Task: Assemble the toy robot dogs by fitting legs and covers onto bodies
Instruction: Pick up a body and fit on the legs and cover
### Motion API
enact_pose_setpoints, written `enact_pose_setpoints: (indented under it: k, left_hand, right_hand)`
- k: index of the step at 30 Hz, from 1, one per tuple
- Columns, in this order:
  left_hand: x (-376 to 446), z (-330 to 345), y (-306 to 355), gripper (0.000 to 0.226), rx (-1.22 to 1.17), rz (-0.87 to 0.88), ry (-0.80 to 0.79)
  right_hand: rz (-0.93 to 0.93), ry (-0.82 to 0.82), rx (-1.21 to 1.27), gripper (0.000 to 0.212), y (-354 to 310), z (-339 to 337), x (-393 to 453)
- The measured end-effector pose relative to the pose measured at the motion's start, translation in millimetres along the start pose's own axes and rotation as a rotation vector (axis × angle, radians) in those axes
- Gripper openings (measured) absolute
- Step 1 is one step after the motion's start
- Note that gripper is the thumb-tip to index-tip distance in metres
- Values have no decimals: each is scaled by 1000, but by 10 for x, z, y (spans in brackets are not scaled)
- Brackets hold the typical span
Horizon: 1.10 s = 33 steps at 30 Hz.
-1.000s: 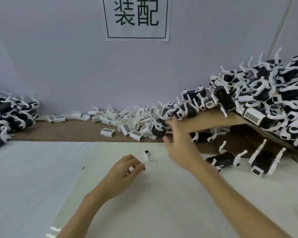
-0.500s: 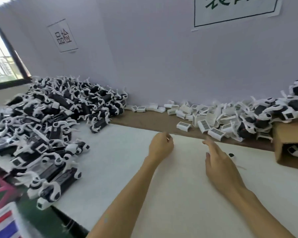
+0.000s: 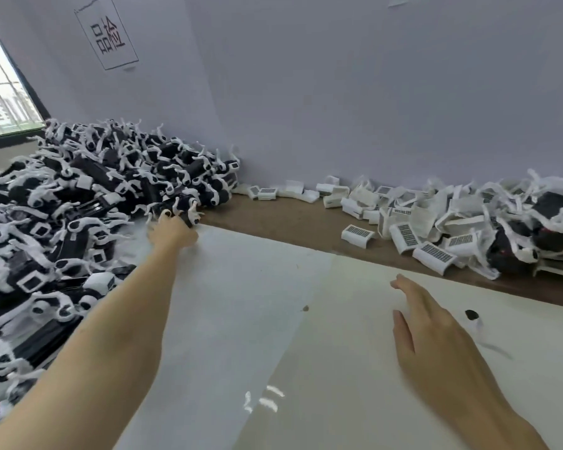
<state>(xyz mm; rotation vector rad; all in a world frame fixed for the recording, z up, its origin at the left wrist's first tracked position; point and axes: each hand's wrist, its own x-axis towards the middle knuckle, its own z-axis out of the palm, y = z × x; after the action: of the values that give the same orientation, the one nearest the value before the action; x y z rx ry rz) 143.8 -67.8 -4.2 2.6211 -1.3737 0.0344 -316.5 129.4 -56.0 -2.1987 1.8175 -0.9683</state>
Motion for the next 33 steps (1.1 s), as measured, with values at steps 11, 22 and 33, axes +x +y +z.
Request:
enact_pose_setpoints:
  k: [11, 22, 33]
  left_hand:
    - [-216, -38, -39, 17, -129, 176, 209]
    - [-2022, -202, 830, 29, -426, 807, 84]
    - [-3608, -87, 1680, 26, -813, 1399, -137]
  right_hand:
    - [13, -21, 11, 39, -7, -4, 19]
    - [164, 200, 449, 29, 49, -233, -44]
    - [482, 235, 1174, 67, 795, -931, -489]
